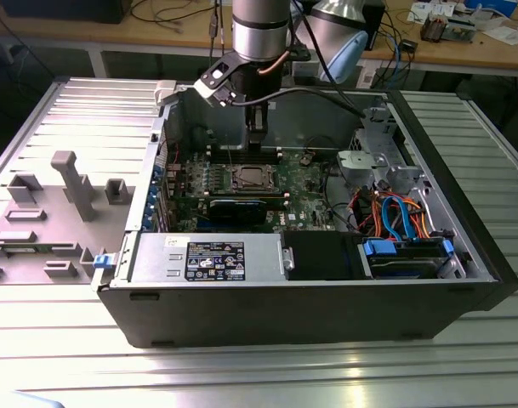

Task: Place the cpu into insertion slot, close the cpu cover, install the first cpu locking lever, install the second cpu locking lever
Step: 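Install the first cpu locking lever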

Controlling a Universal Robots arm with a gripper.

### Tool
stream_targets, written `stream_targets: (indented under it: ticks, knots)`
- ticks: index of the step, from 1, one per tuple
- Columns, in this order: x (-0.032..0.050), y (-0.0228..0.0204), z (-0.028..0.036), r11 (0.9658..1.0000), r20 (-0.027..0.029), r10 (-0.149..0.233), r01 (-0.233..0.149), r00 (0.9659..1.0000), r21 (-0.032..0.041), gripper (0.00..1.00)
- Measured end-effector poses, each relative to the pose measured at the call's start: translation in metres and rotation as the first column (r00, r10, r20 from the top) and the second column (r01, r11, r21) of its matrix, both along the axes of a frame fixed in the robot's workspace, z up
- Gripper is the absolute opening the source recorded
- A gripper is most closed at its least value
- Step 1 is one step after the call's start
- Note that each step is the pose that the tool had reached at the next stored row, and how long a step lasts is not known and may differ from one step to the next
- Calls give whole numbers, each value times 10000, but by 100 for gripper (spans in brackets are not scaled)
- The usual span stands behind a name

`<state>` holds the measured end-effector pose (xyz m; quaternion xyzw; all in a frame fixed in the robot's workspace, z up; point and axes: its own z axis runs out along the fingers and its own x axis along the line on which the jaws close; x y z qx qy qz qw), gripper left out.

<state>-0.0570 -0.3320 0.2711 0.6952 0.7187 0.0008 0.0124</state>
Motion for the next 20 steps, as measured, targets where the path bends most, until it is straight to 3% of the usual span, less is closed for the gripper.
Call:
stream_targets:
  ticks: [9, 11, 13, 14, 18, 20]
  knots:
    - [0, 0, 1, 10000, -2, 12, -12, 10000, 0, 11]
    - [0, 0, -1, 9995, -6, 310, -310, 9995, 7, 11]
    - [0, 0, -3, 9966, -5, 819, -819, 9966, 9, 11]
    - [0, 0, -3, 9919, -5, 1271, -1271, 9919, 5, 11]
    - [-1, -1, -3, 9821, -13, 1881, -1881, 9822, -38, 11]
    - [-2, 0, -4, 9748, -12, 2229, -2230, 9748, -38, 11]
